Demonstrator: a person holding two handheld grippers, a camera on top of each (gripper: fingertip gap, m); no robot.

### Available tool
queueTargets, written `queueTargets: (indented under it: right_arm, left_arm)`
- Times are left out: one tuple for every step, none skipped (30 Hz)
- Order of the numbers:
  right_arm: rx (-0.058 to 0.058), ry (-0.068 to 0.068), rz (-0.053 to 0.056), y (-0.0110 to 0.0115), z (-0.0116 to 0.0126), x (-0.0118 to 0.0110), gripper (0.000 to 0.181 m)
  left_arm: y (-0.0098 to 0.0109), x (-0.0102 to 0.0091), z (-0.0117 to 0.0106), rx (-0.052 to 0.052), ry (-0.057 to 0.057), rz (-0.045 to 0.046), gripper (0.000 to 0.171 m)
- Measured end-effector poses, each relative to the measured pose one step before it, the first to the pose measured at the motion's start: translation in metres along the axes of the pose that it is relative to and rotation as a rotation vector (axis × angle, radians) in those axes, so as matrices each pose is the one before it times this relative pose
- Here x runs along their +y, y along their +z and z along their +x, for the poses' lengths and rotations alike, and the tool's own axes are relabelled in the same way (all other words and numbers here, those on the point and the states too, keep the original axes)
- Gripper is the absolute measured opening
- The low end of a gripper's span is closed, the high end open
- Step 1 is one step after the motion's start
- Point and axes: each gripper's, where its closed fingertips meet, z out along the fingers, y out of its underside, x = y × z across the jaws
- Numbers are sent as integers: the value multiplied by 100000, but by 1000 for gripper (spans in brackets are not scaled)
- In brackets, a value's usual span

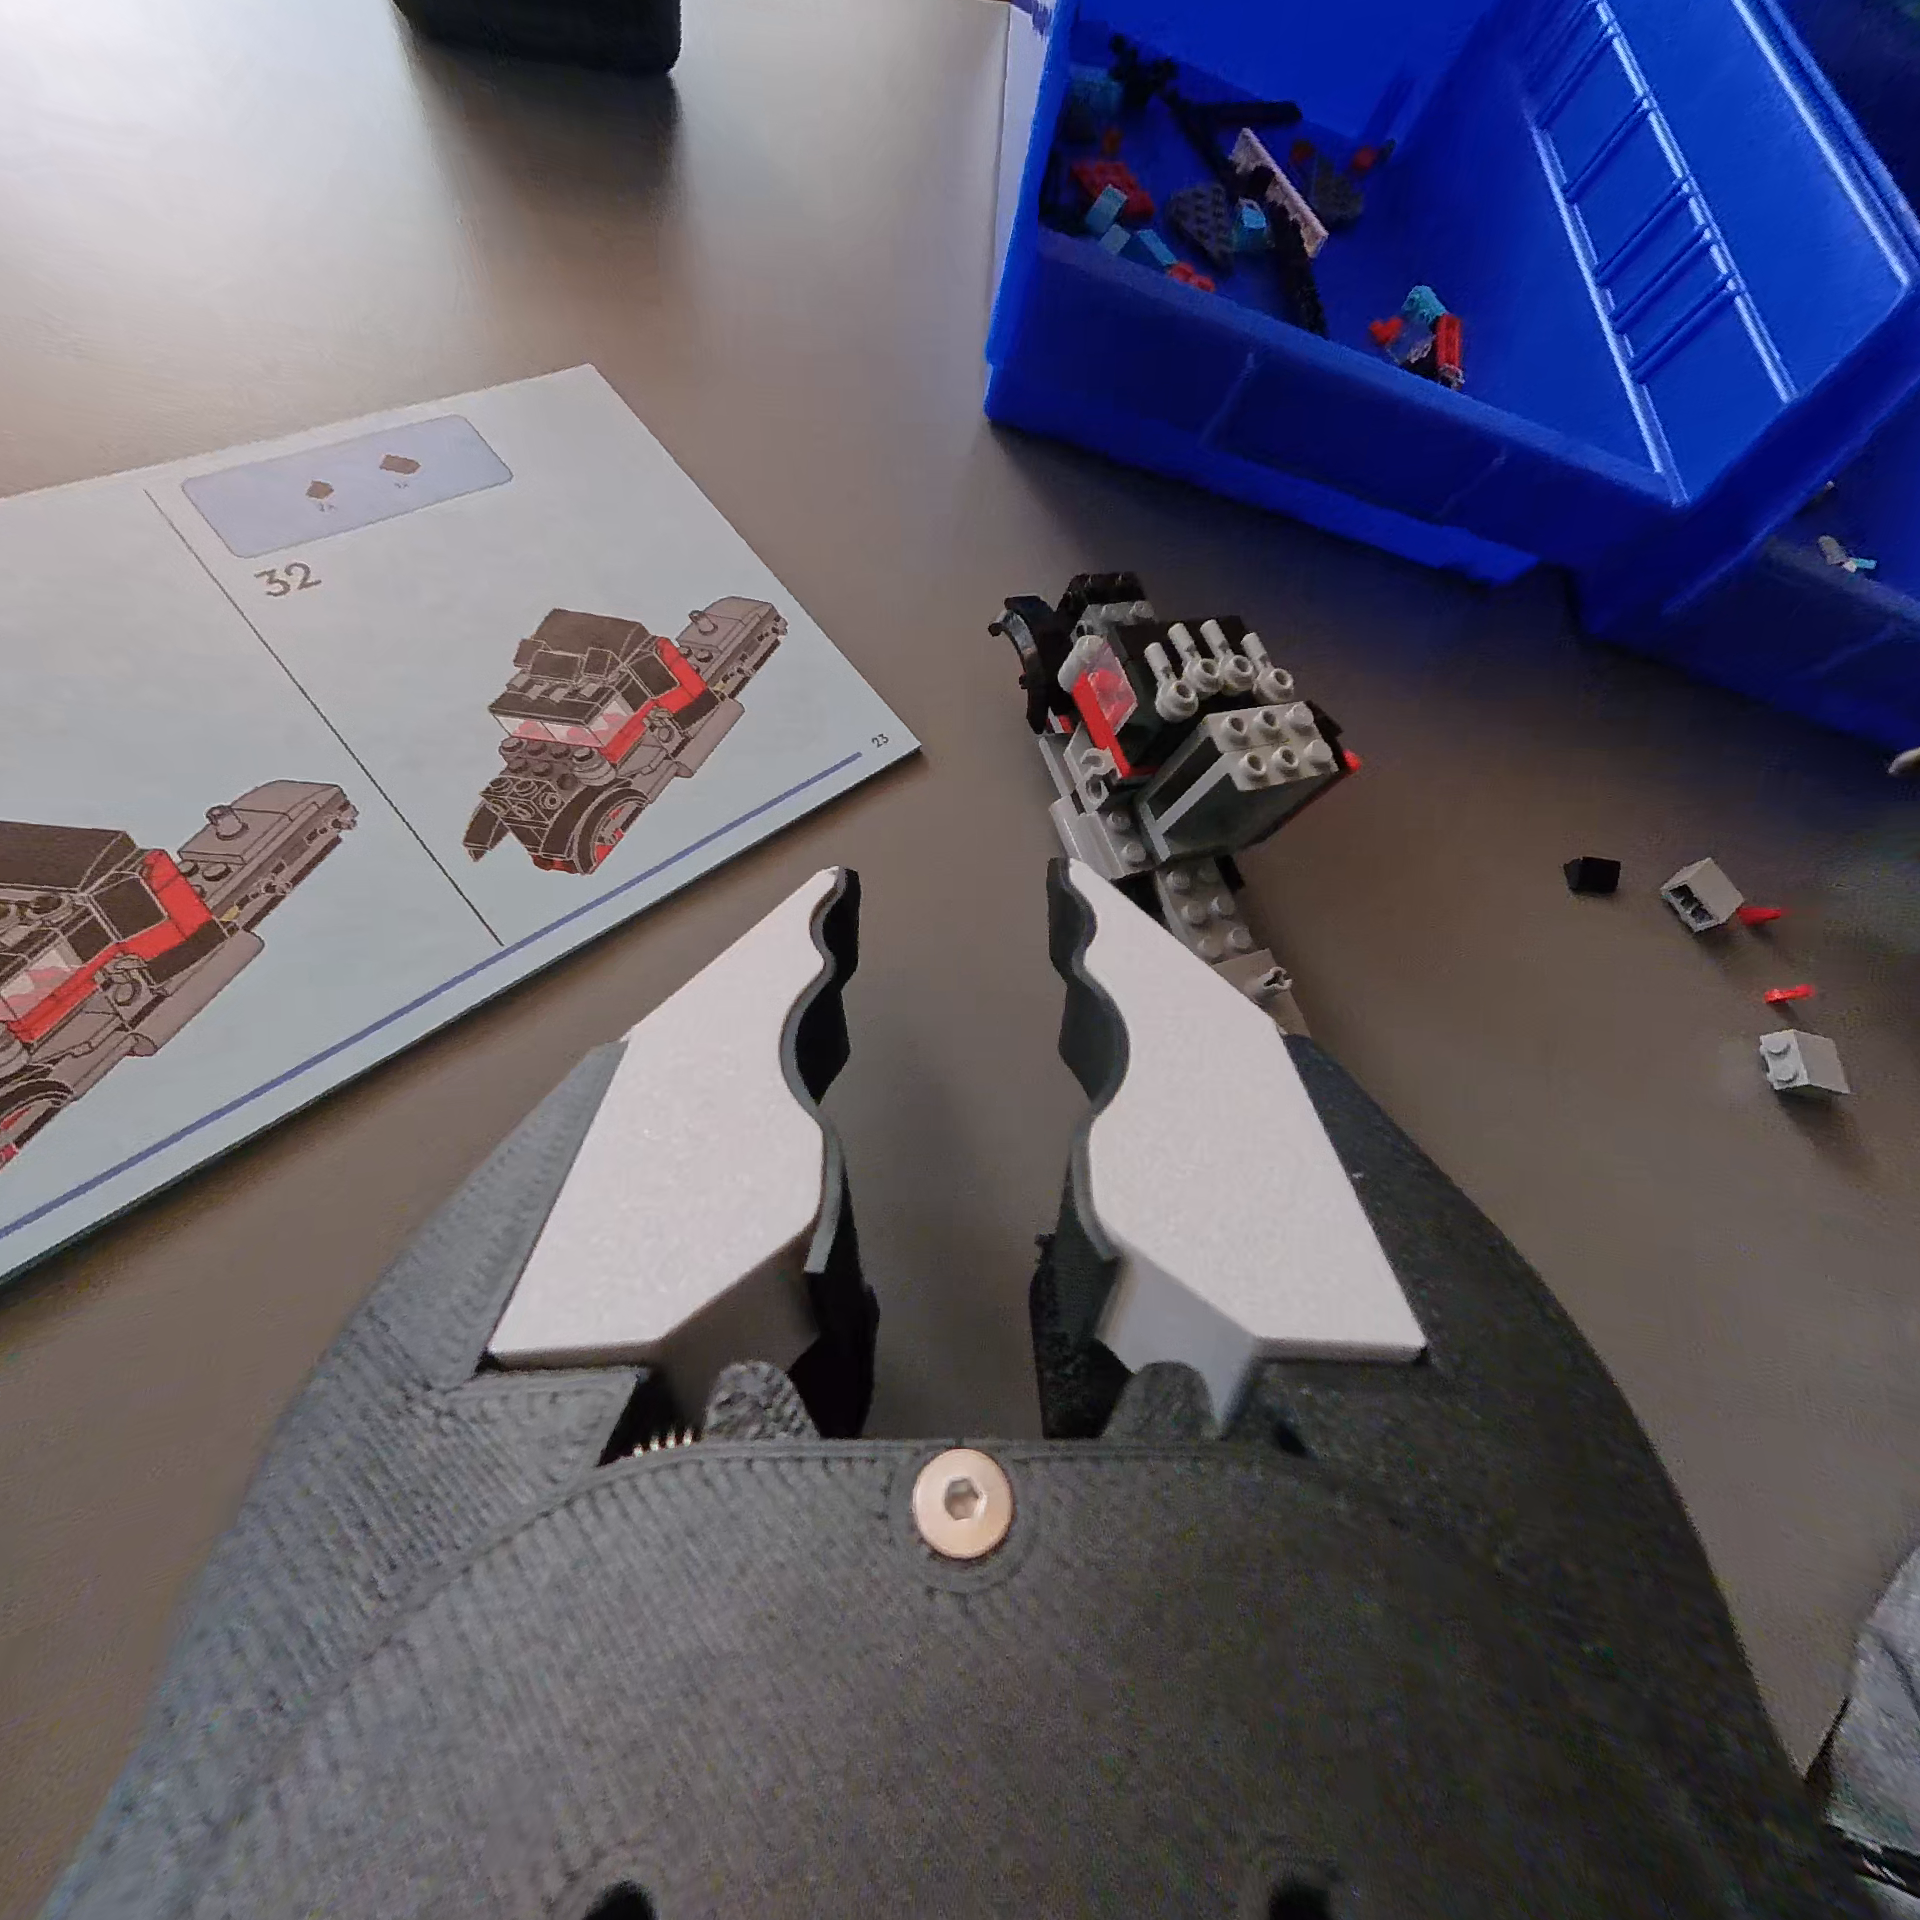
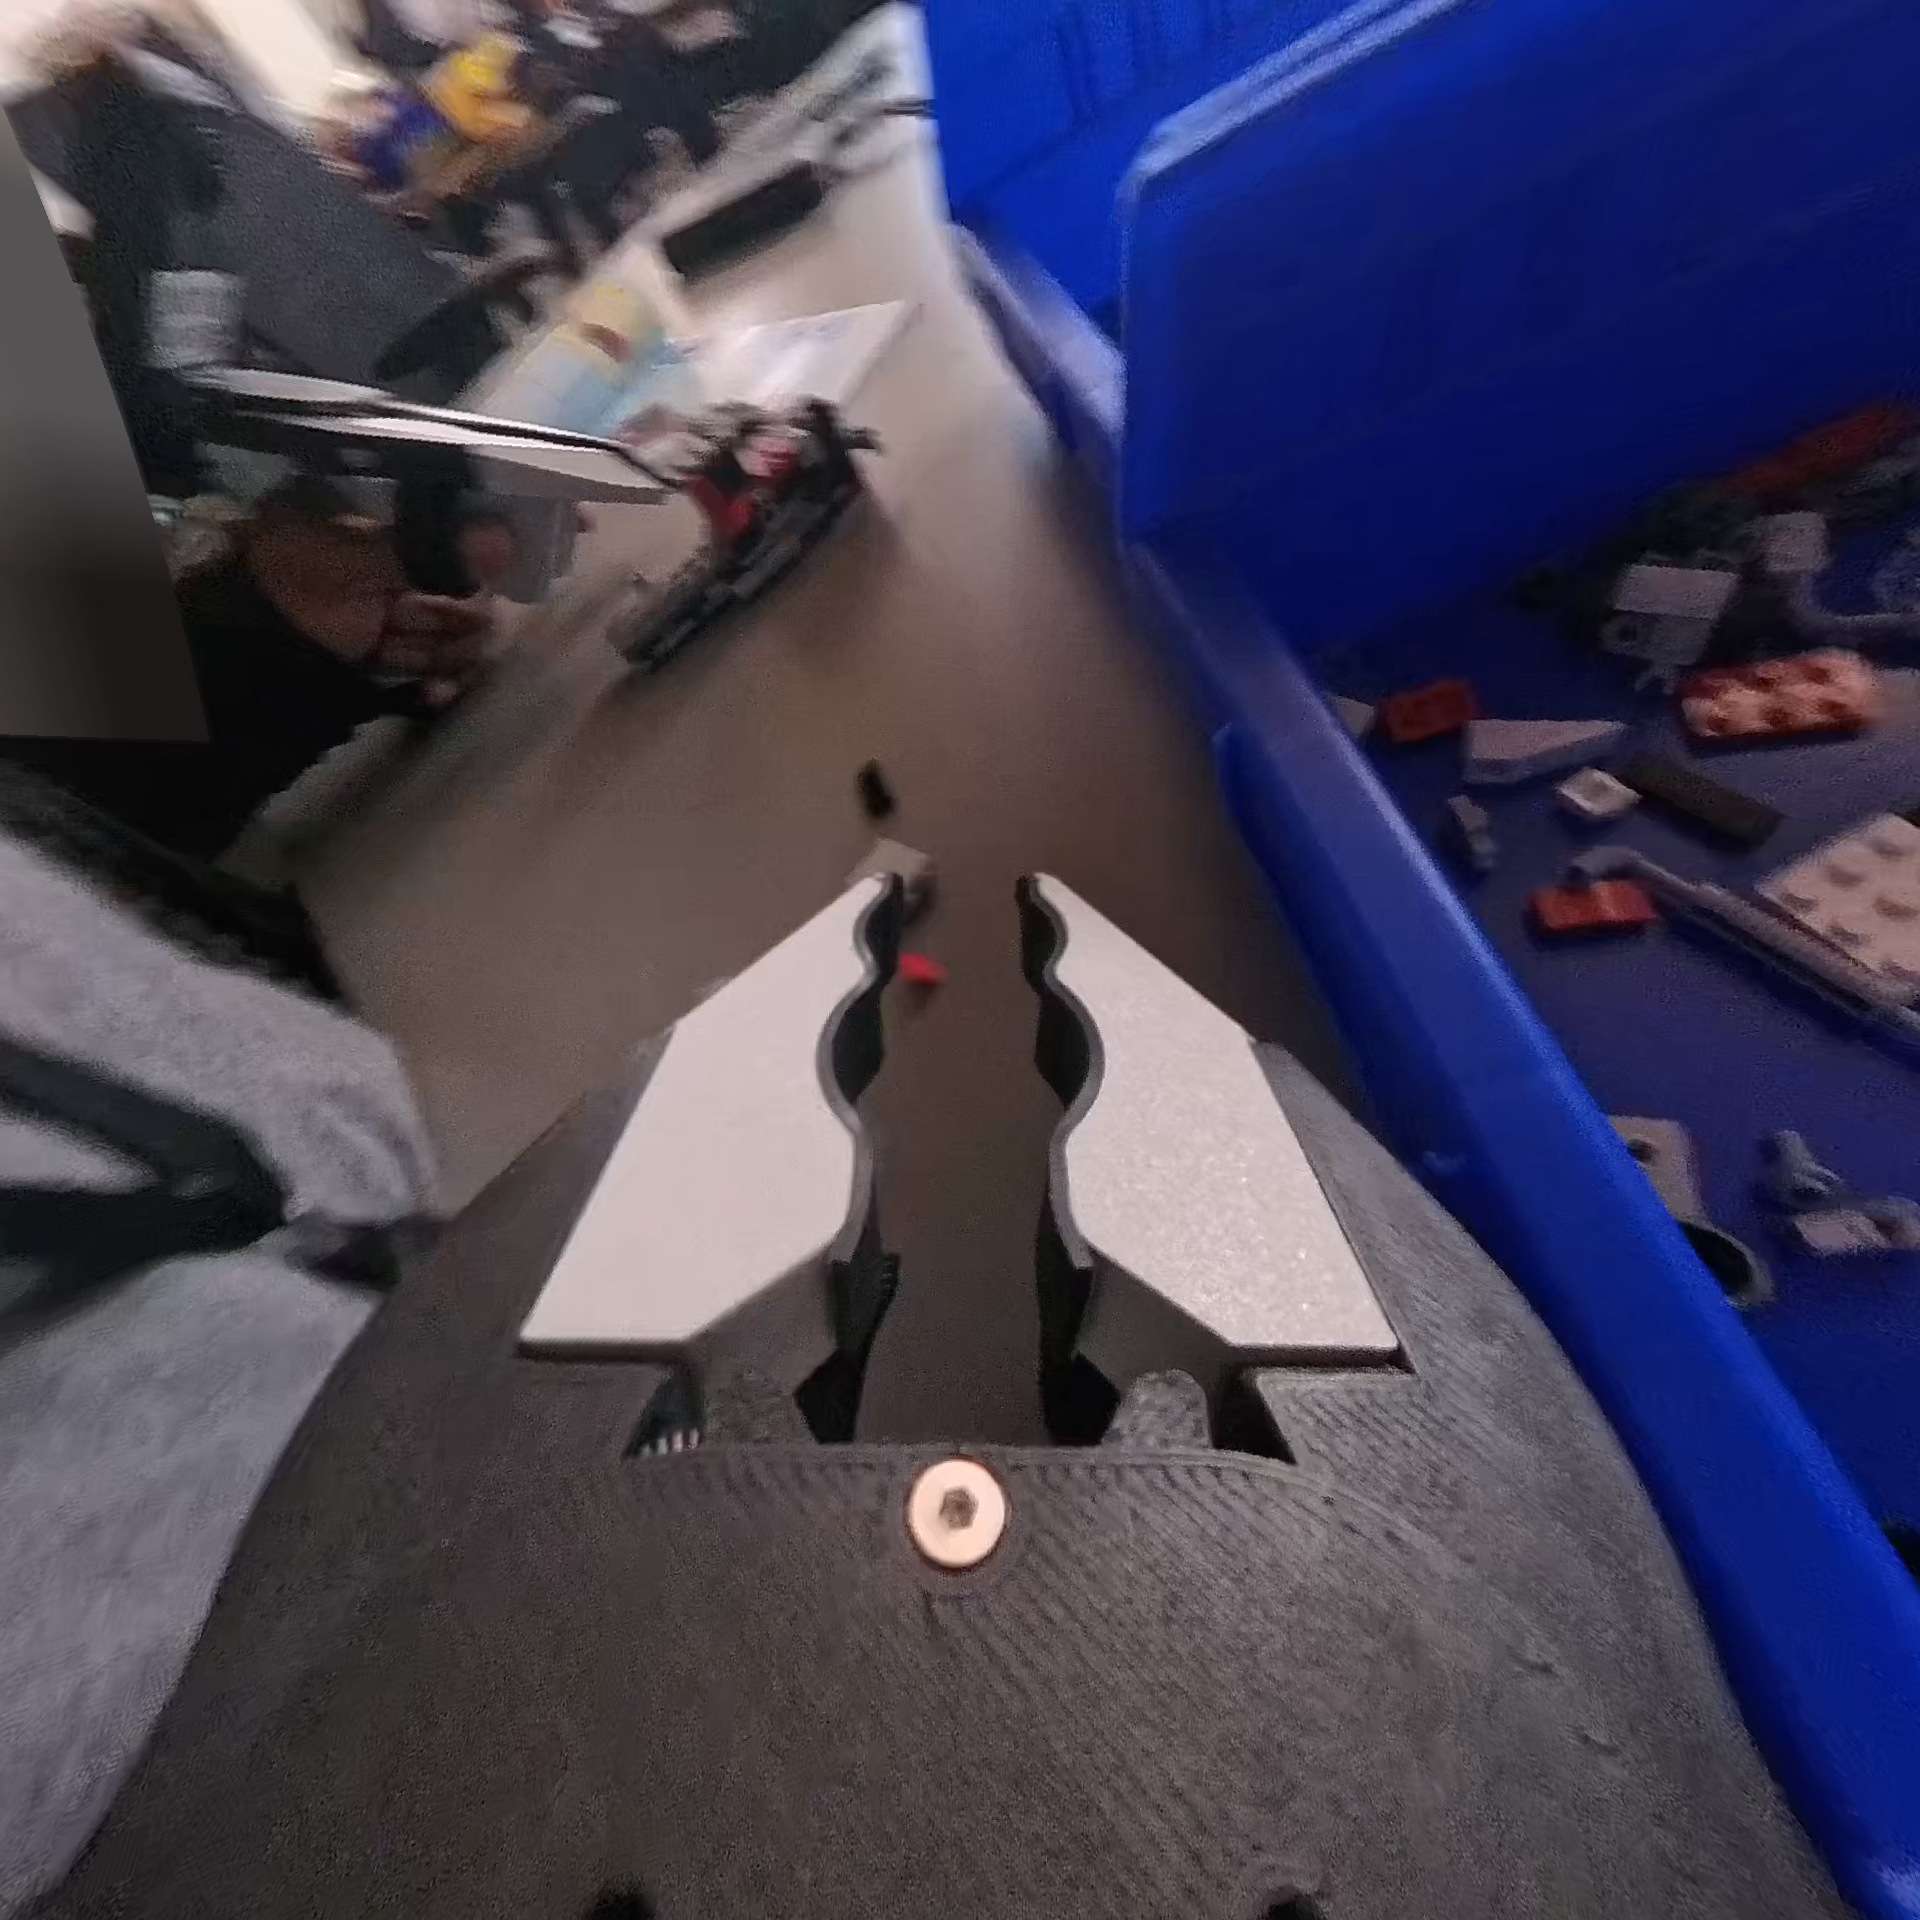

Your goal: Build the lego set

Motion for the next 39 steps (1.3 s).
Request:
queueTargets:
  right_arm:
    - [-10534,179,2039,-463,-1159,-237,27]
    - [-9512,1049,3224,-705,-955,-386,28]
    - [-5073,1321,3666,-869,-393,-554,29]
    - [-579,1325,4012,-989,138,-803,29]
    - [426,880,3858,-1003,147,-1003,29]
    - [-782,201,2851,-935,-170,-1077,27]
    - [-1216,-668,905,-769,-375,-950,27]
    - [-213,-1250,-615,-598,-293,-798,27]
    - [155,-1551,-1122,-475,-251,-706,27]
    - [-26,-1274,-1517,-318,-223,-587,27]
    - [190,-1240,-2209,-196,-132,-402,27]
    - [902,-1665,-2682,-105,20,-282,28]
    - [1648,-2265,-3074,-75,158,-187,28]
    - [2045,-2918,-3470,-73,248,-137,28]
    - [2244,-3558,-3970,-105,307,-149,28]
    - [2529,-4409,-4811,-171,373,-157,28]
    - [2168,-5547,-5685,-234,395,-136,28]
    - [1554,-7035,-6389,-307,425,-102,28]
    - [1459,-8666,-7178,-343,618,50,26]
    - [1497,-9478,-8425,-303,862,383,23]
    - [1301,-9098,-9321,-199,1073,674,22]
    - [899,-7541,-9215,-56,1193,864,22]
    - [-139,-5774,-9711,124,1167,1073,21]
    - [-1544,-4866,-9589,296,971,1093,20]
    - [-2116,-4300,-8162,439,827,888,19]
    - [-3511,-3829,-7033,602,526,638,18]
    - [-5660,-2717,-5324,714,97,313,16]
    - [-6137,-1660,-5465,854,-35,261,13]
    - [-6436,-1807,-6267,963,-191,286,9]
    - [-6162,-1395,-6049,1060,-241,258,5]
    - [-3732,-784,-7162,1111,114,388,4]
    - [-1870,-629,-7320,1068,322,476,4]
    - [-730,-477,-7591,974,410,660,4]
    - [175,-212,-6667,831,493,664,4]
    - [-268,9,-4471,700,357,431,5]
    - [-1279,-51,-1846,550,117,90,5]
    - [-1753,16,-289,391,-15,-100,7]
    - [-1503,15,-279,270,-60,-82,7]
    - [-875,-361,-312,138,-73,-50,8]
  left_arm:
    - [-23,-32,14,256,-210,252,37]
    - [-43,-48,18,412,-254,342,37]
    - [-45,-42,32,537,-326,396,37]
    - [-57,-55,26,609,-422,521,37]
    - [-89,-94,19,640,-550,791,37]
    - [-115,-129,-4,585,-651,1082,37]
    - [-123,-135,-9,556,-706,1149,37]
    - [-95,-114,-10,600,-741,924,37]
    - [-80,-85,-4,670,-734,735,37]
    - [-75,-79,4,636,-652,694,37]
    - [-71,-94,19,574,-503,694,37]
    - [-81,-79,9,528,-403,718,37]
    - [-84,-91,23,512,-401,788,37]
    - [-84,-94,6,463,-424,750,37]
    - [-69,-51,16,516,-392,488,37]
    - [-47,-18,32,574,-333,216,37]
    - [-32,0,43,616,-258,124,37]
    - [-23,-4,45,543,-177,76,37]
    - [2,8,40,431,-106,-103,37]
    - [41,47,51,462,-29,-385,37]
    - [40,60,51,431,29,-467,37]
    - [33,39,40,284,47,-296,38]
    - [-10,-5,26,146,36,21,38]
    - [-46,-43,5,48,-37,399,38]
    - [-62,-65,-7,43,-134,599,38]
    - [-56,-72,-23,4,-211,551,38]
    - [-49,-48,-20,6,-234,409,38]
    - [-29,-40,-24,15,-203,341,38]
    - [-44,-36,-14,-20,-139,339,38]
    - [-32,-38,-10,-10,-99,321,38]
    - [-24,-34,-2,79,-140,218,38]
    - [-18,-17,1,198,-223,159,38]
    - [-32,-24,1,273,-271,220,38]
    - [-45,-19,-9,230,-284,214,38]
    - [-54,13,9,379,-298,39,38]
    - [-47,-20,7,384,-360,160,38]
    - [-26,-25,1,312,-413,227,38]
    - [21,17,-11,292,-404,-194,38]
    - [48,56,9,362,-292,-482,38]
